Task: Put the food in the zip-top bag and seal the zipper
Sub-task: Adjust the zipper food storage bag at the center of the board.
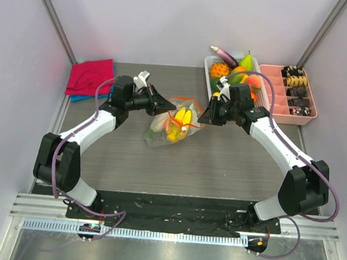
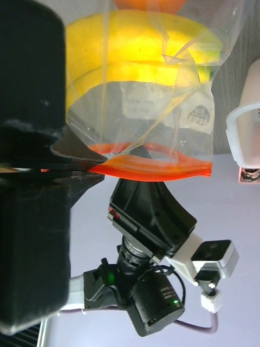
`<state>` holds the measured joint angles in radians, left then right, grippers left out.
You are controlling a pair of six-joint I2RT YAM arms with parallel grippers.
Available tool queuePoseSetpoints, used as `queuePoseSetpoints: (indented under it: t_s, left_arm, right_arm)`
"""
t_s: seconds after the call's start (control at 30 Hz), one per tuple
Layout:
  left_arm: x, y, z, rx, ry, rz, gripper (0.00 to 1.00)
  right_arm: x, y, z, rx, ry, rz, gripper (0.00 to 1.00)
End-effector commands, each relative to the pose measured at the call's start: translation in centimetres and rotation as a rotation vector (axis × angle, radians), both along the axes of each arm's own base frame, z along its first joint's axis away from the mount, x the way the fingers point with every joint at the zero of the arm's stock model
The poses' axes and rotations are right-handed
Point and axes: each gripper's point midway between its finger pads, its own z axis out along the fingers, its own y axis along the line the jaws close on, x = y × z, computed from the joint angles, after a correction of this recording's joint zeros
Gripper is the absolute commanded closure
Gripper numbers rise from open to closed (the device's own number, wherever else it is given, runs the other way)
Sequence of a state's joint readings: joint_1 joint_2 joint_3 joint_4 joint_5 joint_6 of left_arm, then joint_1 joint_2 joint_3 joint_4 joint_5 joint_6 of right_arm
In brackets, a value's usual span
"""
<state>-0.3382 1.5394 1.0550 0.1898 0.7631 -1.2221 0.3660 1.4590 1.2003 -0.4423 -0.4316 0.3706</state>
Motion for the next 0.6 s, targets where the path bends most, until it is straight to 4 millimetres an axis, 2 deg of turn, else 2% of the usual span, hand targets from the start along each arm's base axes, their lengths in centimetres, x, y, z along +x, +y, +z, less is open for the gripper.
queuePoseSetpoints:
  t_s: [0.0,0.03,0.07,0.1,0.13,0.23,0.3,0.47,0.57]
  left_arm:
    - [-1.3,0.4,3.6,0.004,-0.135,-0.047,1.00]
    - [-1.5,0.6,3.2,0.023,-0.121,-0.053,1.00]
    - [-1.6,0.7,3.3,0.029,-0.141,-0.060,1.00]
    - [-2.0,0.9,3.7,0.030,-0.158,-0.053,1.00]
    - [-2.1,1.0,3.7,0.031,-0.164,-0.047,1.00]
    - [-2.3,1.3,3.6,0.043,-0.168,-0.040,1.00]
    - [-2.5,1.3,3.5,0.044,-0.167,-0.045,1.00]
    - [-2.3,1.3,3.5,0.046,-0.167,-0.041,1.00]
    - [-2.3,1.3,3.7,0.046,-0.165,-0.041,1.00]
  right_arm:
    - [0.2,0.4,1.2,0.118,0.075,0.000,0.94]
    - [0.5,0.2,1.5,0.130,0.072,-0.004,0.99]
    - [0.8,-0.1,2.2,0.139,0.063,-0.013,0.99]
    - [1.3,-1.1,2.4,0.149,0.061,-0.036,0.82]
    - [1.3,-1.3,2.9,0.155,0.045,-0.032,0.75]
    - [1.3,-2.4,2.6,0.128,0.035,-0.068,0.61]
    - [0.8,-2.7,2.3,0.125,0.043,-0.082,0.42]
    - [-0.4,-1.2,0.3,0.193,0.152,-0.047,0.33]
    - [-0.3,0.1,1.2,0.274,0.143,-0.027,0.31]
